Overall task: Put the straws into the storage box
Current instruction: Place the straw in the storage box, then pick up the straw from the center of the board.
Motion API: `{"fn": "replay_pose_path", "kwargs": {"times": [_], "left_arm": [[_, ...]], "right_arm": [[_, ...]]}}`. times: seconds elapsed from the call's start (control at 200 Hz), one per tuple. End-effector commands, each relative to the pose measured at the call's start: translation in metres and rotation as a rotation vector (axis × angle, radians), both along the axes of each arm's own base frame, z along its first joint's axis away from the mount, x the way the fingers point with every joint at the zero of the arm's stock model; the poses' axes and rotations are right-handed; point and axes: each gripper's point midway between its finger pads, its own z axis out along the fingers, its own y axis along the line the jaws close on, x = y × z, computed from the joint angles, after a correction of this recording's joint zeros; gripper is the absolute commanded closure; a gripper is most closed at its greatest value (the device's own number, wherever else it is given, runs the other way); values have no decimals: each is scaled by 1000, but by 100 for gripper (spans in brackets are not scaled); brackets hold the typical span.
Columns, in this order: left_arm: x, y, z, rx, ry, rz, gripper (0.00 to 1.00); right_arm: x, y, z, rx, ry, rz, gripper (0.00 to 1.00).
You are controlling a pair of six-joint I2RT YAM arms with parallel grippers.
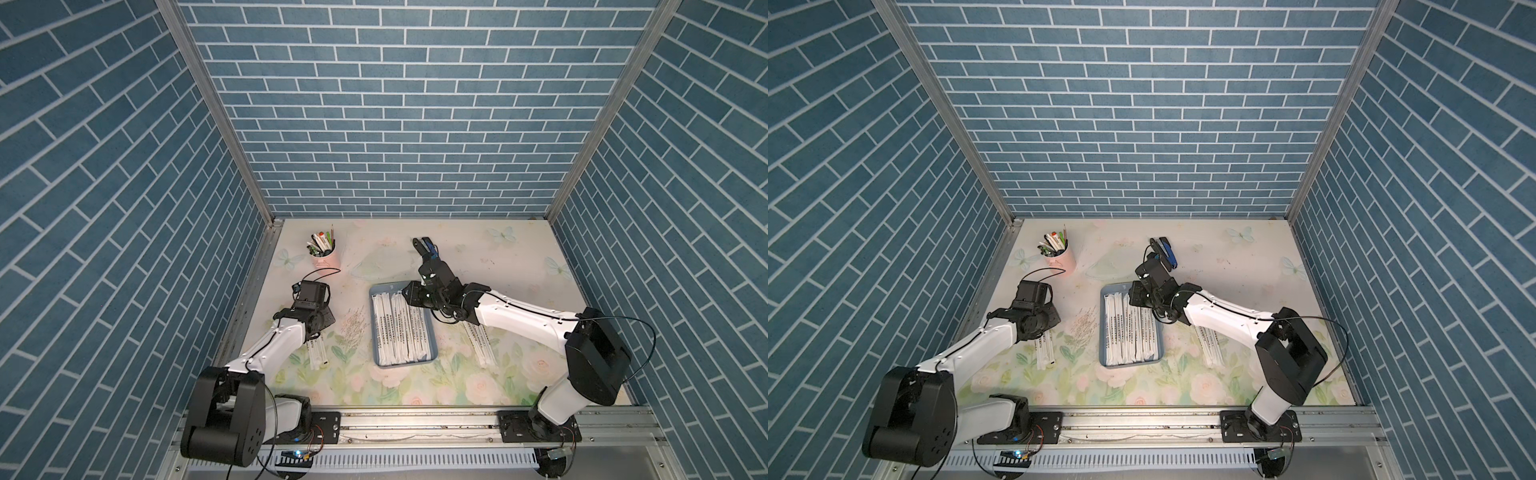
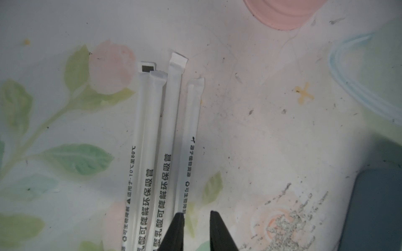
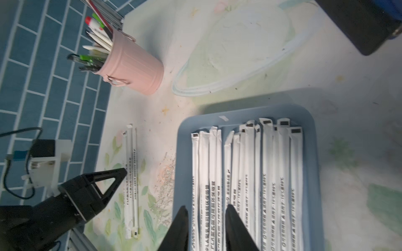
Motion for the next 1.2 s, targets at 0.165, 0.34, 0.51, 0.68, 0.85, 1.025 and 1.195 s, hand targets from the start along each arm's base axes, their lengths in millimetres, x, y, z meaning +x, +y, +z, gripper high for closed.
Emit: {"fn": "replay_pose_path", "kwargs": {"times": [0.165,0.34,0.51,0.68,0.85,1.025,1.195], "left_arm": [[-1,13,-13,75,63,16,69],[1,11,-20,63,77,9,69],[2,9,-23,57,78,3,69],[1,8,-26,54,87,-1,70],[1,8,-28,59,95,-2,70],[-1,5,-37,50,117,-4,75],[-5,0,-45,40,136,-8,84]], "right_arm": [[4,-18,-1,-53,-37,-3,70],[4,-19,-3,-54,-37,-5,70],[4,-18,-4,-53,-37,-3,70],[5,-18,-3,-48,-38,-6,71],[4,-18,-4,-47,-36,-9,71],[5,-18,-3,-45,-39,-13,71],[6,-21,-2,-49,-46,-23,71]]}}
